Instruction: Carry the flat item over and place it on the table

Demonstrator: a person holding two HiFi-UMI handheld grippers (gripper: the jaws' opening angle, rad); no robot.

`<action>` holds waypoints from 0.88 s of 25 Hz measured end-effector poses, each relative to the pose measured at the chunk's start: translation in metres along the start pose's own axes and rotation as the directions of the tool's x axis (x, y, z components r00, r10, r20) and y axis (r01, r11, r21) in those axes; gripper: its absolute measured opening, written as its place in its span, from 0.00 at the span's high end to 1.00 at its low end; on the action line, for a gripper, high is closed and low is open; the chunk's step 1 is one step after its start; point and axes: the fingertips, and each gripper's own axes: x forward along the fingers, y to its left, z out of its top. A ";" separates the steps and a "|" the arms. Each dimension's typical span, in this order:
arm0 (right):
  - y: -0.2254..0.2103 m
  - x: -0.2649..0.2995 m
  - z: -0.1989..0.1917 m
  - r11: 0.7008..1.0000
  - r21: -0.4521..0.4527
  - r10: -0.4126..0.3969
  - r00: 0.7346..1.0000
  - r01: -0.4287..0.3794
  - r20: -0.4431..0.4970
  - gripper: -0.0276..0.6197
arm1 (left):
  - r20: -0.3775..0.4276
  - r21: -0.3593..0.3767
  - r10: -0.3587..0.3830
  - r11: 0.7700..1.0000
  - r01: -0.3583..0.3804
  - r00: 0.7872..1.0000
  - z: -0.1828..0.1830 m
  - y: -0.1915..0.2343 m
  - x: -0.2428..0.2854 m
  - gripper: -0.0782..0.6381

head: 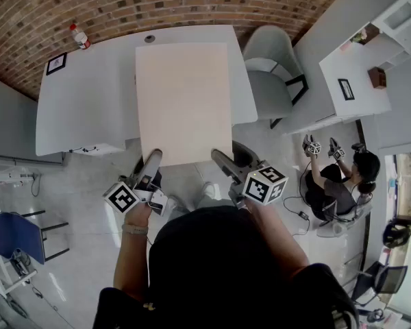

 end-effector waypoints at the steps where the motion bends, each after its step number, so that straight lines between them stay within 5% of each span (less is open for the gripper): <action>1: -0.005 -0.003 0.003 1.000 -0.003 0.003 1.000 -0.003 0.000 0.52 | 0.002 -0.008 0.010 1.000 -0.010 1.000 -0.005 0.001 0.003 0.44; 14: -0.059 -0.019 0.039 0.997 -0.038 0.070 0.998 -0.070 0.003 0.52 | 0.055 -0.017 0.050 0.999 -0.049 0.997 -0.041 -0.010 0.052 0.44; 22: -0.077 0.000 0.046 0.998 -0.013 0.060 0.998 -0.060 -0.002 0.52 | 0.061 -0.035 0.066 0.997 -0.064 0.996 -0.032 0.006 0.073 0.44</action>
